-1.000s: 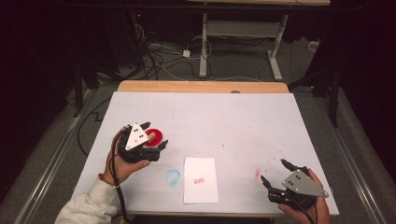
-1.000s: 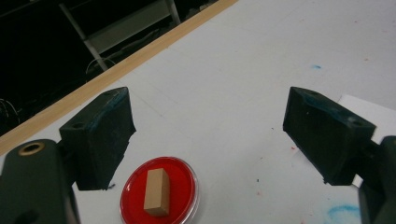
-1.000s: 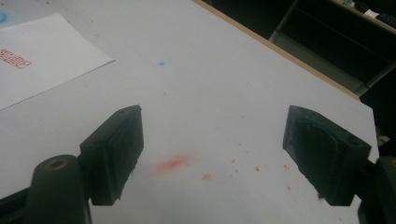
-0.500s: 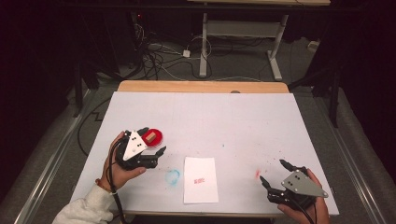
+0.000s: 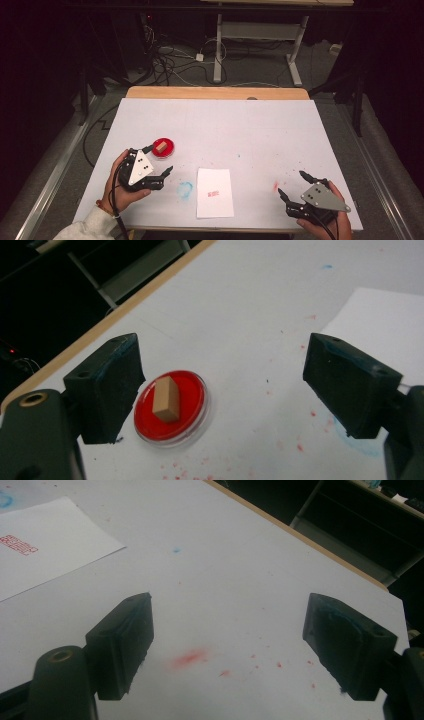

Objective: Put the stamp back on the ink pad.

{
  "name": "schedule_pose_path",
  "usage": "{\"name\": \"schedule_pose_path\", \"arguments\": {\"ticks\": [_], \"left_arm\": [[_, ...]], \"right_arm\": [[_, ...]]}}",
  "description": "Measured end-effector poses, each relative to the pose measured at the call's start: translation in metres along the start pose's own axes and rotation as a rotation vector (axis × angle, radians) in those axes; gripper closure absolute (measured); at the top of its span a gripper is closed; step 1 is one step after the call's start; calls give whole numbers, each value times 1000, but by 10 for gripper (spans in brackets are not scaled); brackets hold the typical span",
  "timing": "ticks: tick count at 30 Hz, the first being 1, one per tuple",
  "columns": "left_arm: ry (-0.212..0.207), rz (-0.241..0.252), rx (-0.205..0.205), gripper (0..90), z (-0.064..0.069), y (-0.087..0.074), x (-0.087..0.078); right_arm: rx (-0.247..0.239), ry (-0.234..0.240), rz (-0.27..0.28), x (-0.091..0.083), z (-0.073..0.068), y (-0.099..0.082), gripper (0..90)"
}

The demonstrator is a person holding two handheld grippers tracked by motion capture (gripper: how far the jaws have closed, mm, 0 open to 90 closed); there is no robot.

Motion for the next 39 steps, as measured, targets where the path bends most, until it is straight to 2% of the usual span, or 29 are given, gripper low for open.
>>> {"name": "schedule_pose_path", "arguments": {"ticks": [7,14,23,27,29,35,39], "left_arm": [[-12,-1,-2,161,5,-9,-7],[-20,-47,3,161,7,-28,-14],[-37,-82,-39,161,8,-52,-23],[-39,-107,-43,168,12,-63,-24],[-42,-117,-32,168,14,-65,-25],[-42,-116,-35,168,17,-66,-27],[-38,-96,-36,168,16,-63,-27]], "right_arm": [[-4,-1,-5,2,-1,-1,207],[-2,3,-7,5,-1,-1,207],[1,8,-13,9,0,-3,206],[0,9,-16,10,0,-4,206],[-2,13,-17,10,-1,-4,207],[-9,16,-5,10,-2,-1,207],[-20,20,-12,10,-4,-2,206]]}}
Point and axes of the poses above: each handheld gripper's, and its own axes: x roughly forward along the jaws, y roughly out of its top, z roughly to its right, the point moved 8 cm from there along x, roughly forward along the jaws, and after that the axes turned 10 degrees about z, right-handed, at the moved point
